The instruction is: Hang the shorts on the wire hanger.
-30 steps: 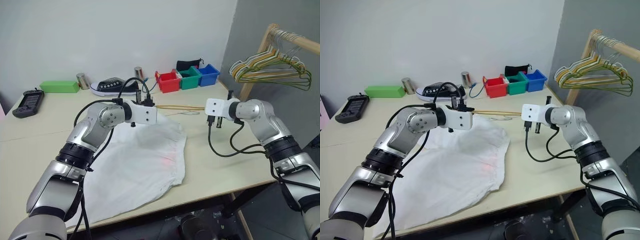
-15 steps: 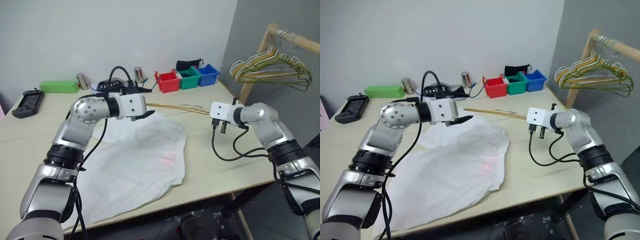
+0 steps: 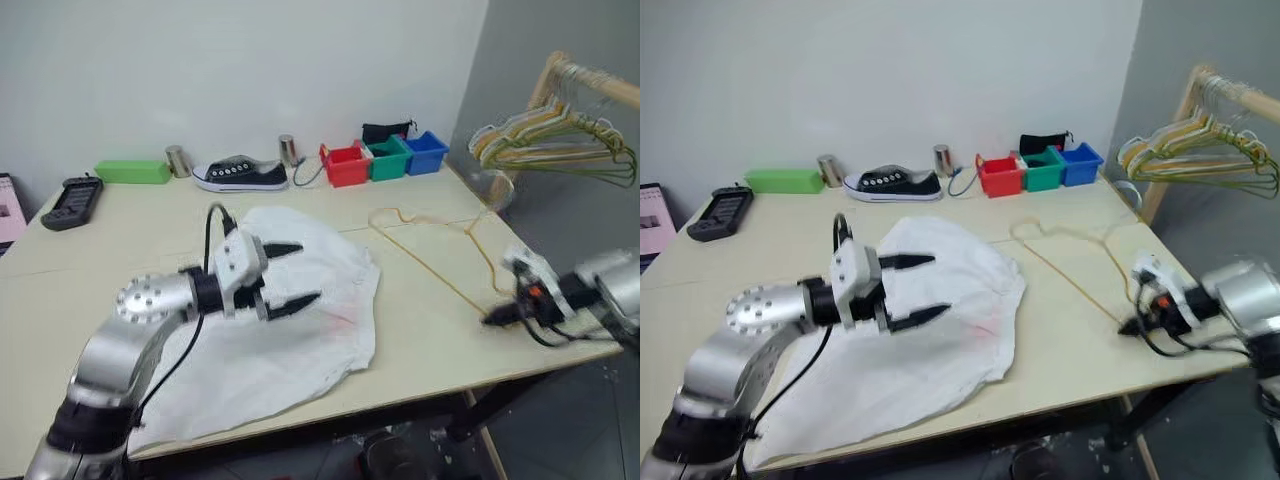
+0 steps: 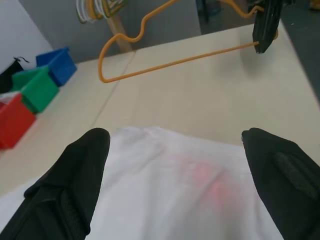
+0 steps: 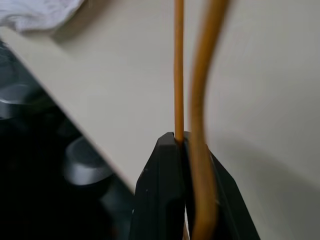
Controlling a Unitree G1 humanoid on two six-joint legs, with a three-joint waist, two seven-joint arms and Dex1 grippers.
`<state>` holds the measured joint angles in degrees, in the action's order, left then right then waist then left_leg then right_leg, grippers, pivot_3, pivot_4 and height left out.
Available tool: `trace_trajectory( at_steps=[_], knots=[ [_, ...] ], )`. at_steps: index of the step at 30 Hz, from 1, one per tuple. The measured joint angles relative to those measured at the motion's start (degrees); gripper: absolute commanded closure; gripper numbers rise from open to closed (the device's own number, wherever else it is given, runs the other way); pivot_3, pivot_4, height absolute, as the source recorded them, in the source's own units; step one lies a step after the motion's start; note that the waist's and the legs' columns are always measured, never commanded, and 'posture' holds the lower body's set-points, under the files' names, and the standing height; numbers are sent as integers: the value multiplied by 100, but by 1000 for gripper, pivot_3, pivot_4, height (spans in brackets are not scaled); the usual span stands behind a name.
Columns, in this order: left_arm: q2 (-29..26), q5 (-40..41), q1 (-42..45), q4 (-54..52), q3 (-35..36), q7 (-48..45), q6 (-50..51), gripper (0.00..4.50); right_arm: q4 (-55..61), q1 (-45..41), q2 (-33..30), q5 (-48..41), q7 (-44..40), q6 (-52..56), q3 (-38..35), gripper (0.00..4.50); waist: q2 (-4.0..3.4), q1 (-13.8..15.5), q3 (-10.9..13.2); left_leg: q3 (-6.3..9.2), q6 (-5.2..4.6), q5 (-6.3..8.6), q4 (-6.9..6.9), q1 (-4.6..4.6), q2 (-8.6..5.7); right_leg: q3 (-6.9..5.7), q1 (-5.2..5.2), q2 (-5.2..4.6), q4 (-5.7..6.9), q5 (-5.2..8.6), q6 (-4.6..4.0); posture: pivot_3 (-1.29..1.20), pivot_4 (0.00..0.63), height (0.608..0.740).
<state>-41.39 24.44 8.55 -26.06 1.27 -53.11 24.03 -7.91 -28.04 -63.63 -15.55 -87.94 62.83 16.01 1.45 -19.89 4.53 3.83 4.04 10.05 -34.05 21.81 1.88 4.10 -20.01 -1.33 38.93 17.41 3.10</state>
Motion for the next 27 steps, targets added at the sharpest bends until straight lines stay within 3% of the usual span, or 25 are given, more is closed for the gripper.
trace_trajectory(
  at_steps=[2,9,17,27],
  knots=[
    [-9,67,-226,-157,99,128,213,22,354,551,-328,-598,-40,519,26,4500,10,40,3,3,1,0,-1,5,-5,2,-7,0,0,0,0,-199,0,740],
    [-20,357,-391,-652,347,414,687,22,1595,2037,-535,-1928,9,1268,-246,4500,28,28,7,19,40,24,-23,-2,-16,-4,-18,-6,-27,2,-1,-209,0,740],
    [-157,363,-398,-741,343,402,725,22,1852,2452,106,-2592,884,1851,-888,4500,77,-62,-3,35,42,26,-29,19,-22,-14,-15,-13,-52,2,0,-221,0,740],
    [-235,369,-309,-703,340,272,723,22,1394,2502,161,-2805,1318,1897,-1259,4500,65,-31,-10,39,6,15,-8,62,-21,-13,-18,0,-85,-6,13,-223,0,740]
  ],
)
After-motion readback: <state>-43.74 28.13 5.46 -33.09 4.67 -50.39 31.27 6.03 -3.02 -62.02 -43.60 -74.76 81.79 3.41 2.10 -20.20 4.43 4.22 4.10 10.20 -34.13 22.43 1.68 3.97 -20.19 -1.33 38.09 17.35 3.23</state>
